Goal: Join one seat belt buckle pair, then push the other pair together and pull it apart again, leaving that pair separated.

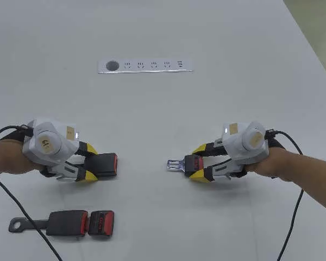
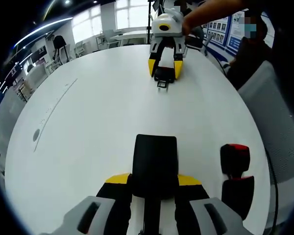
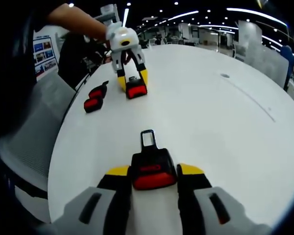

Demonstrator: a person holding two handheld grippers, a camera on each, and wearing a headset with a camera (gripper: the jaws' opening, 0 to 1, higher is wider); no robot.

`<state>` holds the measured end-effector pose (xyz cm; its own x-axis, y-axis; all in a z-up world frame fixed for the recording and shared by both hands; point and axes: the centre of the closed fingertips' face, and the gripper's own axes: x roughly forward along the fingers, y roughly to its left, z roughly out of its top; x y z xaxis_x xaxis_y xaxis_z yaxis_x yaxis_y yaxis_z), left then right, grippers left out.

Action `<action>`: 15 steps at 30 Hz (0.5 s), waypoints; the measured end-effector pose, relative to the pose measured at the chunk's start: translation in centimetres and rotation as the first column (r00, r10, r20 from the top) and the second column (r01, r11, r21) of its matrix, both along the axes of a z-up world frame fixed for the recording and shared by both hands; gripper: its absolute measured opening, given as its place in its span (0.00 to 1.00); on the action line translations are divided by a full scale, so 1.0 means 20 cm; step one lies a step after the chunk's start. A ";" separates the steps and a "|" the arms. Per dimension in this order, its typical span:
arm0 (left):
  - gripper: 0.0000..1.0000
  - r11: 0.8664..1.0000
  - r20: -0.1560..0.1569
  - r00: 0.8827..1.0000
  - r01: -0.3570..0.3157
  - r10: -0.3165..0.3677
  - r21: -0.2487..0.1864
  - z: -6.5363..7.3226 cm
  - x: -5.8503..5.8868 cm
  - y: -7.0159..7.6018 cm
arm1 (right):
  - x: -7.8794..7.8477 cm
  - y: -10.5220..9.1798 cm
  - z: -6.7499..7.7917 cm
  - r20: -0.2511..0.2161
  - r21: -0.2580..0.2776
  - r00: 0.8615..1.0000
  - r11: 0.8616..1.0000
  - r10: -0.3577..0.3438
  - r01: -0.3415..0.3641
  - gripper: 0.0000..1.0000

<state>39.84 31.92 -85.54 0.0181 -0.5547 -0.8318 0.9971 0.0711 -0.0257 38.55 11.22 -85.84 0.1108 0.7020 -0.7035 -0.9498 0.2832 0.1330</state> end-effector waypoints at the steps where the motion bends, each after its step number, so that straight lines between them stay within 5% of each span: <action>1: 0.35 1.000 -0.013 1.000 -0.016 0.016 -0.001 0.00 0.00 0.00 | 0.00 0.00 0.00 0.003 -0.006 1.000 1.000 -0.007 0.007 0.38; 4: 0.40 0.997 -0.072 0.994 -0.080 0.079 -0.014 0.01 -0.02 -0.02 | 0.01 0.00 0.02 -0.007 0.016 0.998 0.998 -0.062 0.062 0.45; 7: 0.53 0.989 -0.084 0.986 -0.145 0.143 -0.019 0.03 -0.02 -0.02 | 0.07 -0.01 0.06 0.049 0.045 0.990 0.991 -0.130 0.128 0.56; 11: 0.77 0.949 -0.083 0.953 -0.299 0.292 -0.102 0.10 0.06 -0.04 | 0.12 -0.02 0.10 0.050 0.089 0.969 0.968 -0.240 0.235 0.73; 14: 0.83 0.923 -0.074 0.930 -0.367 0.360 -0.118 0.13 0.09 0.00 | 0.15 -0.04 0.12 0.085 0.089 0.944 0.946 -0.318 0.311 0.78; 15: 0.83 0.904 -0.071 0.914 -0.405 0.399 -0.138 0.16 0.11 0.01 | 0.16 -0.04 0.12 0.089 0.093 0.938 0.940 -0.336 0.328 0.79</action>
